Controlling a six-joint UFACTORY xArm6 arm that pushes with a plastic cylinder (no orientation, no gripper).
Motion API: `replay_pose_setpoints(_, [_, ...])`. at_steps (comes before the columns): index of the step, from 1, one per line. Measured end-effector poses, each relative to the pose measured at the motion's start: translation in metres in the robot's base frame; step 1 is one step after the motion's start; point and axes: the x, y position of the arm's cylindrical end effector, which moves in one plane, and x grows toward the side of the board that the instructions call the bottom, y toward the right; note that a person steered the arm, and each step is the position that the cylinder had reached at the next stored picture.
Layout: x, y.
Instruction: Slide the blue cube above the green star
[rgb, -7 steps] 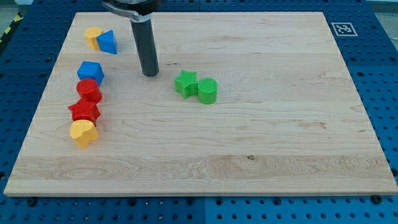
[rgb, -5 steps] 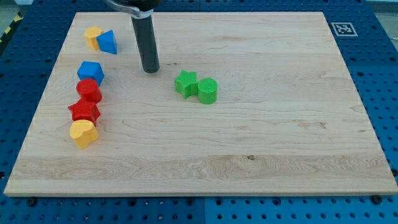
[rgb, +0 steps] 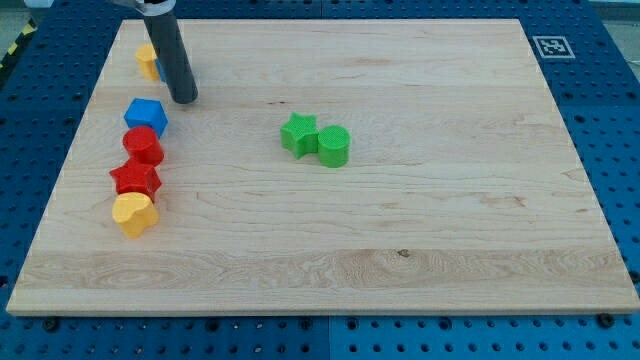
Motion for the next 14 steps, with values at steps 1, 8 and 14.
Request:
replay_pose_setpoints(1, [0.000, 0.000])
replay_pose_setpoints(8, [0.038, -0.090])
replay_pose_setpoints(14, [0.039, -0.015])
